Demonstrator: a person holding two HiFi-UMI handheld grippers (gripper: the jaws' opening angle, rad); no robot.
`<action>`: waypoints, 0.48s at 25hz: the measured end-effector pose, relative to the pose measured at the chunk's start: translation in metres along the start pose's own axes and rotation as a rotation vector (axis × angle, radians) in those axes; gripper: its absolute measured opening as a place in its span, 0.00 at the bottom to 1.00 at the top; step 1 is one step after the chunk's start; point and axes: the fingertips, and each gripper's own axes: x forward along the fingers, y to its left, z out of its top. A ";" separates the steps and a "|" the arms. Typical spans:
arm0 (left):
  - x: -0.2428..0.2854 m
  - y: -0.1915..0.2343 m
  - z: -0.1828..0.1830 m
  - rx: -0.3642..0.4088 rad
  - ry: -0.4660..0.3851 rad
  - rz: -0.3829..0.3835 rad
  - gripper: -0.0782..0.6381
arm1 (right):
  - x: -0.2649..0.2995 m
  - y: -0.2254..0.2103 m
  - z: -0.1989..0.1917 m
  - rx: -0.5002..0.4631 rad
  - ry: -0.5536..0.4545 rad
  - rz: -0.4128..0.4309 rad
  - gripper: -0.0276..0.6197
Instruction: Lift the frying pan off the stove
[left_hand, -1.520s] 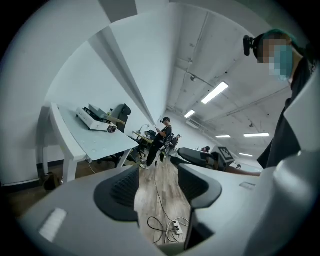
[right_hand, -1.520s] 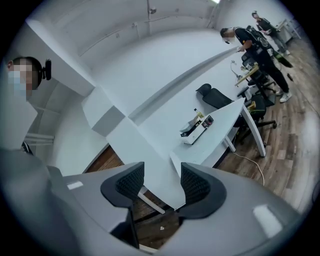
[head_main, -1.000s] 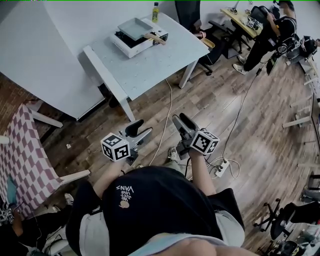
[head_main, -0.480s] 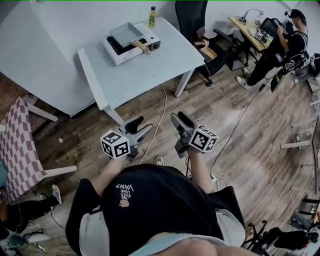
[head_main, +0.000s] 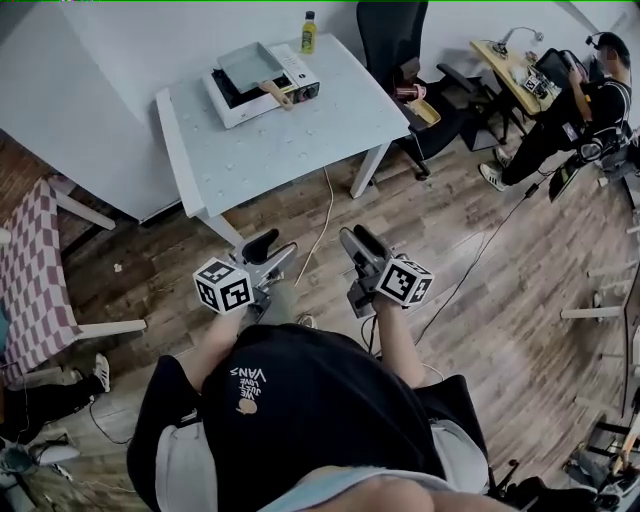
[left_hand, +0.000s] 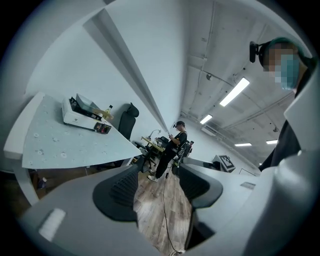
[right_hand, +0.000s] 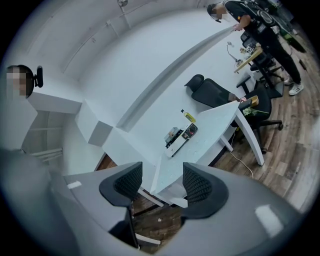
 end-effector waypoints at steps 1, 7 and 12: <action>0.002 0.002 0.002 -0.005 -0.004 0.003 0.44 | 0.003 -0.003 0.001 0.007 0.002 0.001 0.42; 0.015 0.032 0.008 -0.040 -0.011 0.013 0.44 | 0.036 -0.010 0.010 0.011 0.025 0.010 0.42; 0.044 0.058 0.028 -0.077 -0.032 -0.013 0.44 | 0.068 -0.024 0.032 -0.007 0.051 -0.006 0.42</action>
